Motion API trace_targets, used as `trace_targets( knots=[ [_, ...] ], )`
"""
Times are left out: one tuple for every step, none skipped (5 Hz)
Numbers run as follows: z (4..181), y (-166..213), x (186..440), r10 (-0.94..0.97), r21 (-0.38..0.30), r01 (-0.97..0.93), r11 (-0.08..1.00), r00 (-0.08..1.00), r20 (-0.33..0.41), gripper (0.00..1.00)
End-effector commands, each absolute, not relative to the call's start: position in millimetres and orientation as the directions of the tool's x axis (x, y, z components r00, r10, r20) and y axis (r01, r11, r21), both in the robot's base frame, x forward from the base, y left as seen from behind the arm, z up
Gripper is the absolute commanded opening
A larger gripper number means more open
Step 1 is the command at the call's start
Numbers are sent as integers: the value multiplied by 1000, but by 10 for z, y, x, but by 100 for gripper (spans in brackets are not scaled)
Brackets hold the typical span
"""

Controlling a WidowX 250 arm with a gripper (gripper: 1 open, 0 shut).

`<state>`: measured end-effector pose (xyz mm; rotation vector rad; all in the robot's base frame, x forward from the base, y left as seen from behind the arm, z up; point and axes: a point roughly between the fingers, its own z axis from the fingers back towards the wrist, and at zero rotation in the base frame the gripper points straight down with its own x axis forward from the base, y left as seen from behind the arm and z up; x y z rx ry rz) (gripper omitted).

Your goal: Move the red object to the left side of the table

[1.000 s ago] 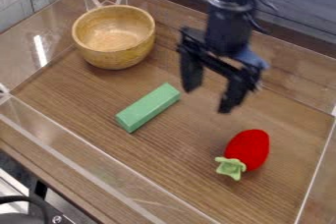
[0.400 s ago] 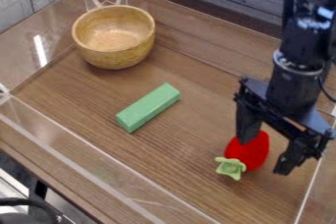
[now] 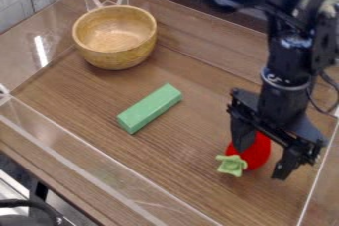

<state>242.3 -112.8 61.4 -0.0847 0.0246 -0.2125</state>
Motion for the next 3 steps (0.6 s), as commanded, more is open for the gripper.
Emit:
trace_targets(
  knots=[
    [785,-1099,2484,-183,-102,190,977,980,75,100],
    [797,-1124,2488,-172,-108,183,977,980,103,100],
    [782,-1149,2483,-173,-112,186,976,978,113,100]
  ],
)
